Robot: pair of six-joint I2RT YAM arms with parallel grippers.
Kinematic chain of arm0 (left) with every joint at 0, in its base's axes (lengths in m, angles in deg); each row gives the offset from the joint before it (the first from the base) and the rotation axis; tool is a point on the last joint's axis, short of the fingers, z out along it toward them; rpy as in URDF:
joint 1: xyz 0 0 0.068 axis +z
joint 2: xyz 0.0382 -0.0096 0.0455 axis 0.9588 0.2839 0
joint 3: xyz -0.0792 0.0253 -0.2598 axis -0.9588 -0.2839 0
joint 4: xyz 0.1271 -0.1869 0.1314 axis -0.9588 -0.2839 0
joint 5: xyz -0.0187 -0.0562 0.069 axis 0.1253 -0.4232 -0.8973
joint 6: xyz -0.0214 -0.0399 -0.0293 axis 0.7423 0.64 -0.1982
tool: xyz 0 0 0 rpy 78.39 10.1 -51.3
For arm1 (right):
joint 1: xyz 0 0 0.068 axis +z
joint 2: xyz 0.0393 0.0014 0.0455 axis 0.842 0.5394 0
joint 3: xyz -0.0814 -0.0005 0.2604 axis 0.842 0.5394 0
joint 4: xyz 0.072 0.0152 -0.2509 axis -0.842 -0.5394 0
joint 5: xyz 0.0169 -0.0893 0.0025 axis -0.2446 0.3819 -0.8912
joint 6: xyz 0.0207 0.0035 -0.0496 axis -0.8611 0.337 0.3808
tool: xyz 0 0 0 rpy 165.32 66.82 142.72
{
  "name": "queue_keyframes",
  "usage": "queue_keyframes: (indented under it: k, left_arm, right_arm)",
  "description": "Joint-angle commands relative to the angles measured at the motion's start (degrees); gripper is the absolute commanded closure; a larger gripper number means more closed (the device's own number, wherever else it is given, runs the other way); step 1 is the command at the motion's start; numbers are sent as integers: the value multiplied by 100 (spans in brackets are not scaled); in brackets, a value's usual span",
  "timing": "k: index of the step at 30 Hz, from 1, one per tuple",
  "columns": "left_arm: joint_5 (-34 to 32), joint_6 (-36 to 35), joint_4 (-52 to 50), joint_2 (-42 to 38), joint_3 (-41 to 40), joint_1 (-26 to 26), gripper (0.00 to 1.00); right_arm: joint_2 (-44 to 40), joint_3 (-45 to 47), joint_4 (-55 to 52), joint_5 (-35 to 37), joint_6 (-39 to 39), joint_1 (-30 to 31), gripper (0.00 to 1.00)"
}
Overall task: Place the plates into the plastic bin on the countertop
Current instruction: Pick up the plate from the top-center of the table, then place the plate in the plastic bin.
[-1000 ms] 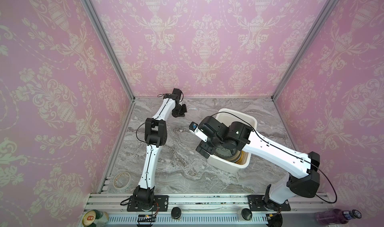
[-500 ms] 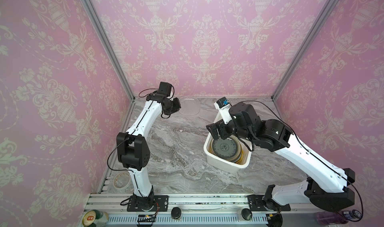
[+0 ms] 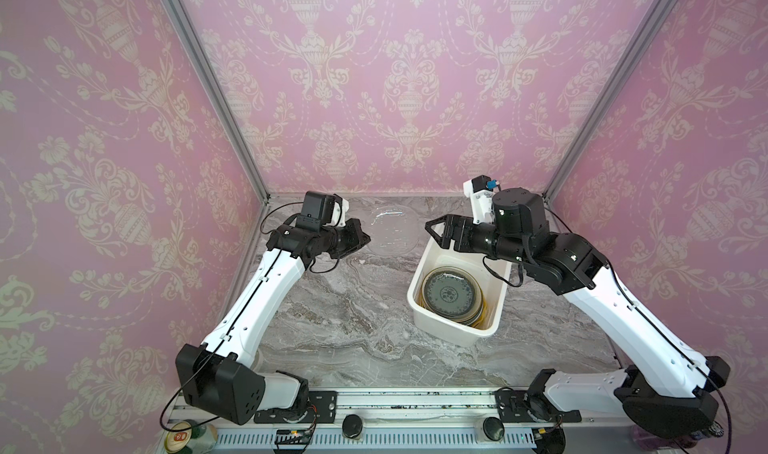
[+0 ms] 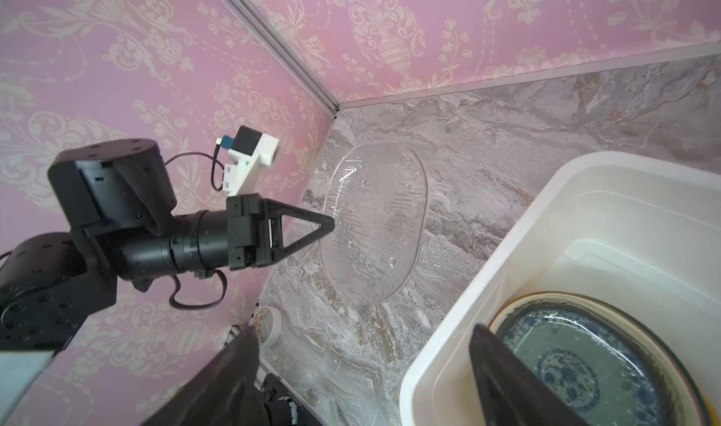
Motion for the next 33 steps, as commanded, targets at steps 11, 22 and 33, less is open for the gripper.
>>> queue_keyframes:
  k: [11, 22, 33]
  left_arm:
    - [469, 411, -42, -443, -218, -462, 100]
    - [425, 123, -180, -341, 21, -573, 100]
    - [205, -174, -387, -308, 213, -718, 100]
  right_arm:
    - [68, 555, 74, -637, -628, -119, 51]
    - [353, 453, -218, -492, -479, -119, 68]
    - [589, 240, -469, -341, -376, -119, 85]
